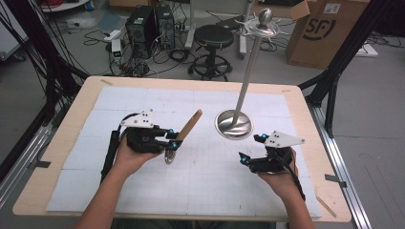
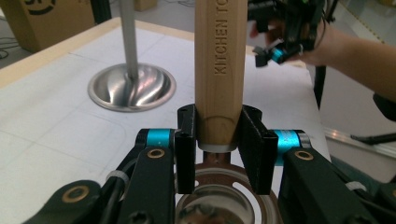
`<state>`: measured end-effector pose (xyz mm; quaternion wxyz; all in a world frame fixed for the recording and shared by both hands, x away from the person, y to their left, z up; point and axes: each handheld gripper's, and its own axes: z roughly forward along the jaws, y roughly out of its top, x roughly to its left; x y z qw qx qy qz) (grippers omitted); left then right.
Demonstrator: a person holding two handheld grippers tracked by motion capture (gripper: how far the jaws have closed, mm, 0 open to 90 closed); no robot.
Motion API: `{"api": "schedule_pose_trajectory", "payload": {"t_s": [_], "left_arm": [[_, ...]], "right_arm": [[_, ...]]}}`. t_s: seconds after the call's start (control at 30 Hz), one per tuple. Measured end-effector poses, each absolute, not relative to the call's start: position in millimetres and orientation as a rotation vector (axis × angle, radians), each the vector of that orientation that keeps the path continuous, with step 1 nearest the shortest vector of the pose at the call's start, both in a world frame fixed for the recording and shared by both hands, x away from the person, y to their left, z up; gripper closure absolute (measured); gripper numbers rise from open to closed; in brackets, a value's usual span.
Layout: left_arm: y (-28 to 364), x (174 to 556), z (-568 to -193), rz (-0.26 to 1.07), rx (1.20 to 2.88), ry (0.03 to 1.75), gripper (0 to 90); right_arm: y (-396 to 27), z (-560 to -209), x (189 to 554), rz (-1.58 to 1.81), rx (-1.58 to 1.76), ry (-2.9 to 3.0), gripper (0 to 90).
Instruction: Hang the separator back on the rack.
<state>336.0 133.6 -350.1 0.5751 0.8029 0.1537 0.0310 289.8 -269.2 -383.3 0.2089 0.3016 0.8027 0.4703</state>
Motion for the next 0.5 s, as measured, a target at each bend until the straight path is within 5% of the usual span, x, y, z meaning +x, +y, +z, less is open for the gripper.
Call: {"api": "schedule_pose_trajectory", "payload": {"t_s": [0.5], "left_arm": [[122, 362, -310, 0.104, 1.838, 0.365, 69.1]], "right_arm": [[-269, -395, 292, 1.254, 0.842, 2.271, 15.7]]}}
